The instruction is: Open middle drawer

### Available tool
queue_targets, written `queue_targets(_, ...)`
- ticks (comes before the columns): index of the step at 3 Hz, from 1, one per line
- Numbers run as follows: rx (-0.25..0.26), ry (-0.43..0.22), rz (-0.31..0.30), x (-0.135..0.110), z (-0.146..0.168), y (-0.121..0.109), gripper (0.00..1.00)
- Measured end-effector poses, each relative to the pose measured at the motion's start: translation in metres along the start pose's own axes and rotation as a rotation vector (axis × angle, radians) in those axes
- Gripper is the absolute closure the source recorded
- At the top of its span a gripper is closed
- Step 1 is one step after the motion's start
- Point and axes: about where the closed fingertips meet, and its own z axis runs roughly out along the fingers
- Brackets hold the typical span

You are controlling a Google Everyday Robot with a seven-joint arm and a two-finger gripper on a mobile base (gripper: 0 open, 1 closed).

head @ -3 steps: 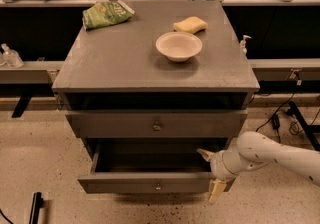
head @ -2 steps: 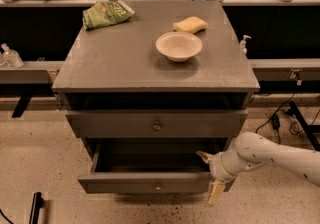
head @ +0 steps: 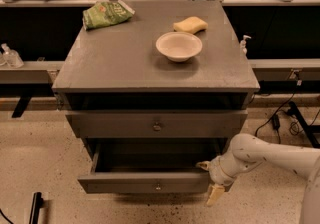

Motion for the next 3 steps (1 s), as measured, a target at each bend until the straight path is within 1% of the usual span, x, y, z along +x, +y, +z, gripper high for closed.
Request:
queue_targets(1,-0.059,0.029,-0.008,0.000,0.000,0.022,0.49)
queue_targets(2,-0.104,0.039,-0.019,-0.003,-0.005,0.040,0.72)
queue_targets(3,-0.122,0.022,-0.034,-0.010,-0.014,0.048,0.86)
